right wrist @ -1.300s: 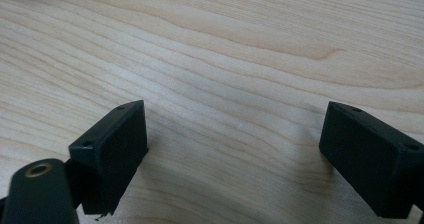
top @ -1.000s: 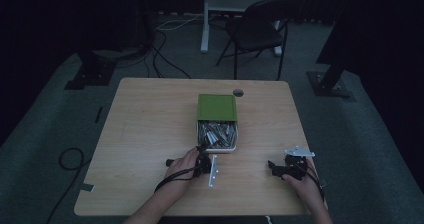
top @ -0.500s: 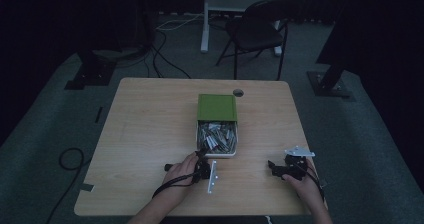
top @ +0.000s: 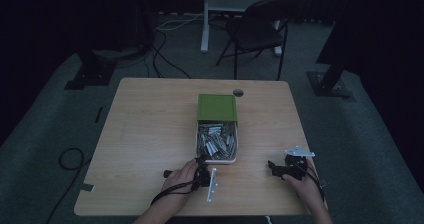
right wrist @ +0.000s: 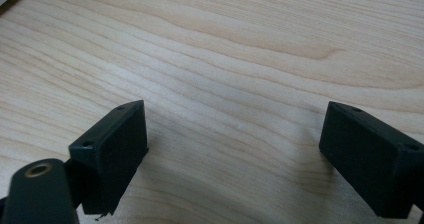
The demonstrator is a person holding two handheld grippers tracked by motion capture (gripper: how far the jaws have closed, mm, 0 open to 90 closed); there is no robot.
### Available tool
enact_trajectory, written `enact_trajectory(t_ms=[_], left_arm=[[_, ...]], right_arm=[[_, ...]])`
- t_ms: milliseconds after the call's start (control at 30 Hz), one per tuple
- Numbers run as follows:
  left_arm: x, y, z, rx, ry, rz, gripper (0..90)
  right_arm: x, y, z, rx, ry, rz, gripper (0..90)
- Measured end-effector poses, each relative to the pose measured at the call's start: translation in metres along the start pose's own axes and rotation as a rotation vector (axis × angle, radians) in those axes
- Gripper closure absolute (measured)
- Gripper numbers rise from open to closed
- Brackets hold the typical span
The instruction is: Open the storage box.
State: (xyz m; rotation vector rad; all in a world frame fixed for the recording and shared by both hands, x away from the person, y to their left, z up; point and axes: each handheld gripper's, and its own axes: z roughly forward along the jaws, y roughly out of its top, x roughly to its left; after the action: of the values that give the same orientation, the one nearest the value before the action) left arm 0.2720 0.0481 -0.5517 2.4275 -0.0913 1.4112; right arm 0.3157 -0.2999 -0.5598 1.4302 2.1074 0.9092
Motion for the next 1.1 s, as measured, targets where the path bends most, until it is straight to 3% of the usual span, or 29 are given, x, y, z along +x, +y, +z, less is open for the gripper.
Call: enact_trajectory(t_ms=[200,367,800,1100], left_arm=[[-0.003,0.0,-0.004,-0.003,-0.017,-0.024,69.8],[-0.005,0.003,-0.01,0.003,-0.019,-0.009,70.0],[-0.009,0.003,-0.018,-0.017,-0.032,-0.028,69.7],[-0.006,0.002,-0.022,-0.061,-0.079,-0.132,65.5]], right_arm=[[0.0,0.0,0.0,0.0,0.0,0.0,11.4],[0.0,0.0,0.0,0.0,0.0,-0.001,11.5],[0.0,0.0,0.0,0.0,0.0,0.0,11.5],[0.0,0.0,0.0,0.0,0.0,0.0,11.5]])
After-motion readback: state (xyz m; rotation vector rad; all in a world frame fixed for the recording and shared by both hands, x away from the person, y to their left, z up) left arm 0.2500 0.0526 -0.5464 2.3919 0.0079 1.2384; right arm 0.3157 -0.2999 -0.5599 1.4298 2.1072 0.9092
